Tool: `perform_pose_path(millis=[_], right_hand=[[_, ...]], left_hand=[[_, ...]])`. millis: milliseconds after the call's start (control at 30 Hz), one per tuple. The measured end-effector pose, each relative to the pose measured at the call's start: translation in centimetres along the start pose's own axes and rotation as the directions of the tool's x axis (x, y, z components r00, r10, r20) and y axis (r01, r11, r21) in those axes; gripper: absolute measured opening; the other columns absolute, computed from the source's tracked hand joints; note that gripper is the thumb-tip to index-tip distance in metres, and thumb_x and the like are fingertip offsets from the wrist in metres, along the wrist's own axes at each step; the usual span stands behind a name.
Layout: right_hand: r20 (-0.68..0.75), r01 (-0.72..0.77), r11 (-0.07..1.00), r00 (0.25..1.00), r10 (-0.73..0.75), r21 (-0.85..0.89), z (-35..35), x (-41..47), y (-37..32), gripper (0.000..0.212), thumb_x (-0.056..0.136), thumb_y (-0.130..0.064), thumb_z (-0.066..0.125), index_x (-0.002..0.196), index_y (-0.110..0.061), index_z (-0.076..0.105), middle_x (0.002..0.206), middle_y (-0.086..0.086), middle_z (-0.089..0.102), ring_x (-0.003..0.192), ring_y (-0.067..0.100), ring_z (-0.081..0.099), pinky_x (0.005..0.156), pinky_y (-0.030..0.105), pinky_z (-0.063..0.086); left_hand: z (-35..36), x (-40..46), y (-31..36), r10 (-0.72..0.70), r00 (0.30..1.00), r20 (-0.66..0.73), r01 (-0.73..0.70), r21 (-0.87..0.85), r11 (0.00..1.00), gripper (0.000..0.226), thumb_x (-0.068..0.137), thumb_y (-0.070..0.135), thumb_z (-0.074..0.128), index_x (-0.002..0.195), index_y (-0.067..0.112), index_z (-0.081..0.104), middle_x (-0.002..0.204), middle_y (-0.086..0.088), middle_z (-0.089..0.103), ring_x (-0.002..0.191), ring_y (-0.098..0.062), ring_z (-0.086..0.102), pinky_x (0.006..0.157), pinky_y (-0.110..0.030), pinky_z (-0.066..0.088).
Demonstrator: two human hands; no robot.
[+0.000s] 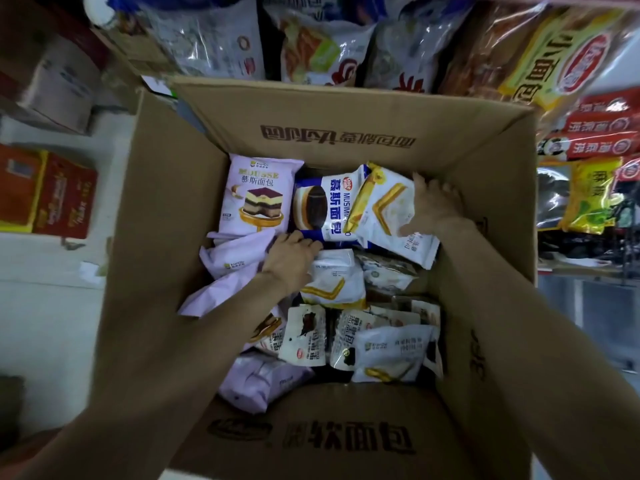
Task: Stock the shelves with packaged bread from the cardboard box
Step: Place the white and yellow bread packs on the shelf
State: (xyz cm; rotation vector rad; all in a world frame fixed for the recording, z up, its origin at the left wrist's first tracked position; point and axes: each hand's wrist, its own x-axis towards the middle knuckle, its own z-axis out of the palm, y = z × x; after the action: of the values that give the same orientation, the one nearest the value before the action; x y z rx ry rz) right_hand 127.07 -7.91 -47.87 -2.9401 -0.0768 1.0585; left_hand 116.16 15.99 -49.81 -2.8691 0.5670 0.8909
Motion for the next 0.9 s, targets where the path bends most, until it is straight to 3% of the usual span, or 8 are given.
perform_pose_path(millis=[100, 167, 267, 367, 500, 667, 767, 900], right_hand=[[0.128, 0.054, 0.981, 0.991, -0.03, -0.188, -0.8, -0.9, 0.6, 0.067, 0.067, -0.054, 0.078, 0.113, -0.013, 0.049, 0.127, 0.011, 0.047, 0.129, 0.036, 0.032, 0.108, 0.042, 0.024], [0.184, 0.104, 0.976, 0.98, -0.068, -0.191, -0.9, -1.7, 1.0, 0.052, 0.067, -0.055, 0.077, 0.085, -0.016, 0.048, 0.108, 0.006, 0.052, 0.123, 0.034, 0.038, 0.104, 0.041, 0.028], [0.185, 0.124, 0.992, 0.975, -0.123, 0.007, -0.8, -3.5, 1.1, 0.081, 0.068, -0.041, 0.081, 0.133, -0.016, 0.039, 0.138, 0.011, 0.044, 0.127, 0.033, 0.039, 0.1, 0.041, 0.037], [0.177, 0.095, 0.987, 0.977, -0.118, 0.133, -0.6, -6.1, 0.6, 0.08, 0.072, -0.019, 0.081, 0.136, -0.017, 0.033, 0.13, 0.014, 0.051, 0.112, 0.034, 0.054, 0.079, 0.04, 0.048], [-0.097, 0.014, 0.944, 0.995, 0.018, 0.33, -1.0, -10.6, -0.3, 0.047, 0.078, -0.024, 0.074, 0.12, -0.02, 0.051, 0.107, 0.008, 0.064, 0.094, 0.031, 0.061, 0.072, 0.036, 0.051], [-0.437, 0.243, 0.649, 0.886, 0.154, 0.721, -4.2, -16.2, -0.5, 0.007, 0.079, -0.014, 0.073, 0.085, -0.017, 0.071, 0.083, 0.0, 0.072, 0.081, 0.015, 0.067, 0.073, 0.031, 0.053], [-0.401, 0.236, 0.656, 0.909, 0.111, 0.717, -4.1, -16.4, -0.7, 0.02, 0.081, -0.014, 0.072, 0.1, -0.012, 0.067, 0.102, 0.007, 0.068, 0.094, 0.02, 0.065, 0.079, 0.033, 0.051], [-0.18, 0.065, 0.676, 0.978, 0.102, 0.734, -0.6, -13.9, -0.9, 0.059, 0.082, -0.023, 0.072, 0.13, -0.008, 0.042, 0.13, 0.017, 0.046, 0.117, 0.031, 0.048, 0.087, 0.033, 0.041]], left_hand=[[-0.1, -0.2, -0.4, 0.033, 0.997, -0.065, -0.034, -0.02, 0.999, 0.047, 0.085, 0.038, 0.058, 0.126, 0.018, 0.046, 0.125, -0.002, 0.054, 0.116, -0.022, 0.047, 0.094, -0.033, 0.033], [-0.2, -0.8, -0.4, 0.039, 0.997, -0.063, -0.043, -0.062, 0.997, 0.049, 0.086, 0.041, 0.058, 0.127, 0.018, 0.046, 0.125, -0.003, 0.054, 0.113, -0.023, 0.051, 0.089, -0.033, 0.038], [-0.5, -2.1, -0.6, 0.011, 0.998, -0.058, -0.021, -0.178, 0.984, 0.055, 0.087, 0.044, 0.059, 0.134, 0.019, 0.043, 0.13, -0.003, 0.05, 0.112, -0.026, 0.053, 0.084, -0.034, 0.043], [-1.0, -3.9, -1.3, -0.103, 0.992, -0.067, 0.064, -0.433, 0.899, 0.055, 0.082, 0.042, 0.067, 0.129, 0.02, 0.05, 0.12, -0.004, 0.057, 0.107, -0.027, 0.057, 0.078, -0.035, 0.046], [-3.3, -7.3, -2.0, -0.36, 0.931, -0.063, 0.205, -0.726, 0.656, 0.055, 0.078, 0.044, 0.074, 0.122, 0.018, 0.054, 0.101, -0.001, 0.063, 0.088, -0.02, 0.06, 0.067, -0.031, 0.044], [-7.2, -11.7, -2.3, -0.547, 0.833, -0.087, 0.147, -0.917, 0.37, 0.036, 0.081, 0.041, 0.072, 0.111, 0.027, 0.057, 0.096, 0.001, 0.062, 0.079, -0.018, 0.062, 0.069, -0.039, 0.052], [-8.6, -13.0, -2.3, -0.62, 0.783, -0.047, 0.128, -0.964, 0.234, 0.036, 0.078, 0.048, 0.073, 0.107, 0.031, 0.06, 0.097, 0.005, 0.064, 0.082, -0.019, 0.064, 0.073, -0.046, 0.055], [-8.6, -12.5, -1.2, -0.639, 0.769, -0.024, 0.18, -0.951, 0.252, 0.044, 0.08, 0.047, 0.072, 0.115, 0.024, 0.059, 0.103, -0.001, 0.065, 0.085, -0.02, 0.064, 0.074, -0.045, 0.054]])
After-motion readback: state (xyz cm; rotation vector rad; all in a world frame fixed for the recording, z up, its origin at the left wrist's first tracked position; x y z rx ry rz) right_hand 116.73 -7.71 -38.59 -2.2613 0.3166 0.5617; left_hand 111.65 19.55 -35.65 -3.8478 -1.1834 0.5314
